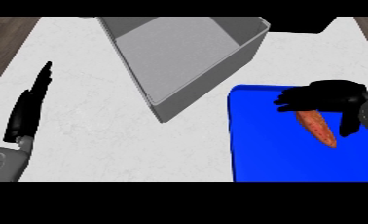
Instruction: Pick the sweet potato from the tray and place it in the cardboard box
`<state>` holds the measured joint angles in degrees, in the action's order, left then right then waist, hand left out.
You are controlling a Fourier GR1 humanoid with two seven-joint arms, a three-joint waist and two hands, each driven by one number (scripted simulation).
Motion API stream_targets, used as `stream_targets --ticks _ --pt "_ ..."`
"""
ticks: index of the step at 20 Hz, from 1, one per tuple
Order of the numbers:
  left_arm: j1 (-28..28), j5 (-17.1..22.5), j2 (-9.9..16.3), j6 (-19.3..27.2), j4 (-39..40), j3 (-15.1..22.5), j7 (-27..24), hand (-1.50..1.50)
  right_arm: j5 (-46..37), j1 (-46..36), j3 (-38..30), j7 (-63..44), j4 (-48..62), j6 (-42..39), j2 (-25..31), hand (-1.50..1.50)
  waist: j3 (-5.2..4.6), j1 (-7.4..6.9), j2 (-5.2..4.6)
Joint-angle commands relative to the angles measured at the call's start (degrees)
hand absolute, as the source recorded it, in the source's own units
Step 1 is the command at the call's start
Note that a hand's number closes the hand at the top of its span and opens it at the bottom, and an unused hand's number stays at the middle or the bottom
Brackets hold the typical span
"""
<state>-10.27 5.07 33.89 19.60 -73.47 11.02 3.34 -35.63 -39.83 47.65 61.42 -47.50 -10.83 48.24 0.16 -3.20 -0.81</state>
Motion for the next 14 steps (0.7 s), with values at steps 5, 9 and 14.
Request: stream_targets --ticks 5,9,14 --pt "1.47 -0.39 0.01 0.39 0.46 -1.65 -0.83 0.0 1.56 -1.08 2.76 17.58 2.94 -2.68 0.12 -1.5 -0.07 1.42 0.36" --pt "0.86 -0.83 -1.12 0.28 0.62 -0.98 0.37 0.0 3.93 -3.28 3.55 17.97 -0.05 -5.38 1.28 -1.5 -0.14 2.0 0.49" --pt "3.29 -0.72 -0.3 -0.45 1.86 -2.89 -3.13 0.0 2.91 -2.15 6.29 19.06 0.74 -1.89 3.69 -1.5 -0.15 1.97 0.44"
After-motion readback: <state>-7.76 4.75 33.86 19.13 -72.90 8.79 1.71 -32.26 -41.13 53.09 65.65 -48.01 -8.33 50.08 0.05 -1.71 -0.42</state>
